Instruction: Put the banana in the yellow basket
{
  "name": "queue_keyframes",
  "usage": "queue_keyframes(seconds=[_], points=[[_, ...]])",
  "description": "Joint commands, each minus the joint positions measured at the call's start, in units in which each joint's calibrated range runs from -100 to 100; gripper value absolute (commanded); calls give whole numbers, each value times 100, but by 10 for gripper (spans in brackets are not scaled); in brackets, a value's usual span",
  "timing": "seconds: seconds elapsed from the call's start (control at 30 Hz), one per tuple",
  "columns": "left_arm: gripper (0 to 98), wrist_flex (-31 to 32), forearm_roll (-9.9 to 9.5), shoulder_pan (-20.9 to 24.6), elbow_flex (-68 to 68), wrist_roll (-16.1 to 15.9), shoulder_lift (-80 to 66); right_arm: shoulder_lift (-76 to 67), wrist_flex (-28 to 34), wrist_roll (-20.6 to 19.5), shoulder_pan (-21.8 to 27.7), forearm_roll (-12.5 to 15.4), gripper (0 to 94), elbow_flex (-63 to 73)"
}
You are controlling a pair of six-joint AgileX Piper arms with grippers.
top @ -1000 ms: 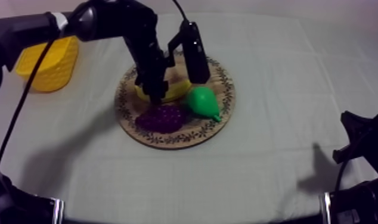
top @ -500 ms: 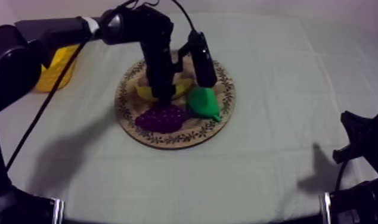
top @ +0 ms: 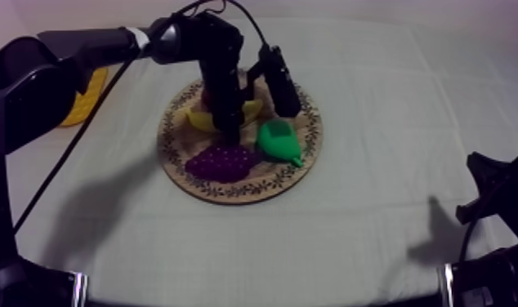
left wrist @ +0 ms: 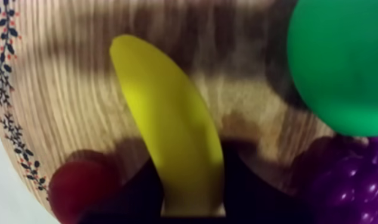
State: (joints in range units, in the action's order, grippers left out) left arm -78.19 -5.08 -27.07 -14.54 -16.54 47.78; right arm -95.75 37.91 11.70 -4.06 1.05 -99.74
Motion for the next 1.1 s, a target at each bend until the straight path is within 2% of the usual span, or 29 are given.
queue_keyframes(seconds=[0.0,0.2,0.47,0.77,1.07], points=[[268,62,-10,0,29,31,17,-1,-1,0,0,0,4,-4],[202,203,1,-20,109,97,-11,-1,-1,0,0,0,4,-4],[196,310,16,-46,418,144,-555,-1,-1,0,0,0,4,-4],[199,293,-86,-67,922,199,-1776,-1,-1,0,-6,0,4,-4],[199,-141,-246,6,942,245,-2735,-1,-1,0,-8,0,4,-4]])
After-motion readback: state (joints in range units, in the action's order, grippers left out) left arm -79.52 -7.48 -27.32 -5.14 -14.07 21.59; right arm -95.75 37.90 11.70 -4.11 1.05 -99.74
